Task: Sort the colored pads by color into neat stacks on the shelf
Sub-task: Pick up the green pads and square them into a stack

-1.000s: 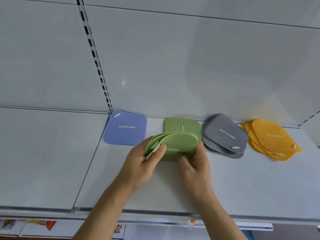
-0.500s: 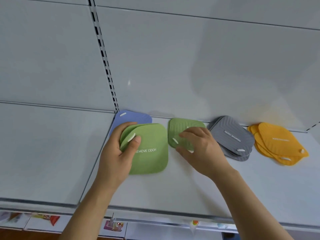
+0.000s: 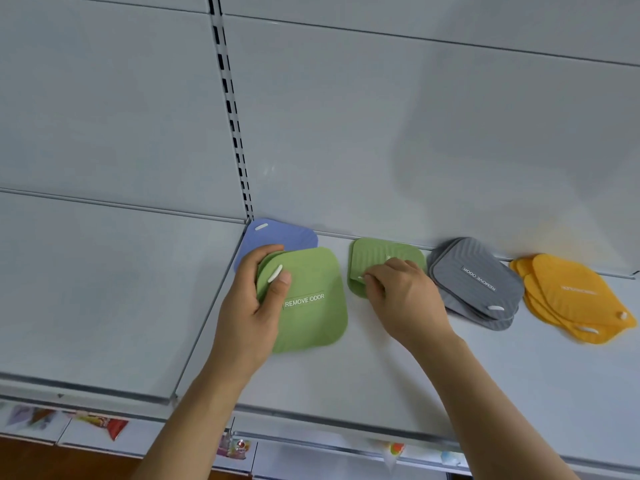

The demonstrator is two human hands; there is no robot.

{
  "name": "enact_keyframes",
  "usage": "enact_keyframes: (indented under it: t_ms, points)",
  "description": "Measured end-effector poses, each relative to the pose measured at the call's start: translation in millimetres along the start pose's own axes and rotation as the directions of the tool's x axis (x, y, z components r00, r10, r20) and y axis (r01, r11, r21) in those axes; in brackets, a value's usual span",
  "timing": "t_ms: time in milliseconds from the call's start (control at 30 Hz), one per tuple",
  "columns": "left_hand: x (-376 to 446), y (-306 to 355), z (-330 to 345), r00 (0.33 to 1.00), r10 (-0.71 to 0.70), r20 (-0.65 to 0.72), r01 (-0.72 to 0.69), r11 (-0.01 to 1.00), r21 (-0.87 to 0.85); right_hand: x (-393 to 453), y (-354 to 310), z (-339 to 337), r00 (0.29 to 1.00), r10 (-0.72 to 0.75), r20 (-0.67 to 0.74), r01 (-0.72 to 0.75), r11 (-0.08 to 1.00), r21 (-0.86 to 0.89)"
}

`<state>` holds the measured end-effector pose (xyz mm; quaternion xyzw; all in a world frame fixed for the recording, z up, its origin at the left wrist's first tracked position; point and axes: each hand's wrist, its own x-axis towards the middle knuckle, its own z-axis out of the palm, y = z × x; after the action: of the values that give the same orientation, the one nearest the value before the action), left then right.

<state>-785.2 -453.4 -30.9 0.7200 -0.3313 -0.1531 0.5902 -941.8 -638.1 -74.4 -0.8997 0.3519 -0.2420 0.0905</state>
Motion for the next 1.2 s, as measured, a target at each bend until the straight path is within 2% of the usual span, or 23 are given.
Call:
enact_keyframes:
  t_ms: [133,267,300,400,467,600,667,700,767,800,867,933,1033,1100,1200]
  points:
    - [0,0,4,0.999,-0.020,-0.025,0.020,1.000,0.002,-1,-9,-15,0.990,0.030,-0.141,-0.025,0.999,0.040]
    - [0,10,10,0.999,-0.013,-0.032,0.013,1.000,-0.010,-9,-49,-56,0.935,0.094,-0.342,-0.022,0.978,0.208]
    - [-1,13,12,0.999,-0.006,-0.031,0.005,1.000,-0.015,-14,-67,-60,0.936,0.105,-0.337,-0.009,0.961,0.275]
    - [-6,21,20,1.000,0.006,-0.002,-0.006,0.999,-0.046,-30,-112,-42,0.967,0.162,-0.197,-0.040,0.858,0.513]
    - [-7,22,20,1.000,-0.005,0.019,0.006,0.996,-0.086,-39,-120,-27,0.967,0.200,-0.158,-0.067,0.798,0.598]
    - [-6,18,13,1.000,-0.015,0.013,0.017,0.995,-0.103,-42,-100,-16,0.975,0.164,-0.149,-0.049,0.815,0.578]
    - [-6,16,12,0.999,-0.031,0.023,0.034,0.991,-0.128,-36,-85,-16,0.973,0.218,-0.082,-0.155,0.870,0.468]
    - [-6,16,11,0.999,-0.040,0.027,0.043,0.988,-0.146,-32,-78,-16,0.966,0.258,0.005,-0.236,0.874,0.425]
    - [-6,14,9,0.998,-0.050,0.029,0.054,0.982,-0.181,-23,-71,-21,0.916,0.343,0.209,-0.401,0.805,0.436]
    - [-6,13,9,0.998,-0.051,0.029,0.056,0.979,-0.198,-21,-67,-23,0.896,0.372,0.243,-0.444,0.768,0.462]
    - [-7,14,9,0.998,-0.058,0.025,0.062,0.971,-0.229,-21,-62,-24,0.898,0.416,0.143,-0.426,0.739,0.522]
    - [-7,16,12,0.998,-0.054,0.024,0.058,0.968,-0.243,-24,-62,-27,0.880,0.469,0.073,-0.397,0.644,0.654]
    - [-7,16,14,1.000,-0.016,0.013,0.019,0.975,-0.222,-28,-67,-26,0.892,0.430,0.139,-0.328,0.406,0.853]
    - [-7,15,13,1.000,0.009,0.010,-0.007,0.978,-0.209,-29,-69,-24,0.900,0.404,0.166,-0.297,0.286,0.911]
    - [-7,12,10,0.999,-0.021,0.044,0.032,0.963,-0.268,-29,-64,-22,0.903,0.357,0.240,-0.294,0.106,0.950]
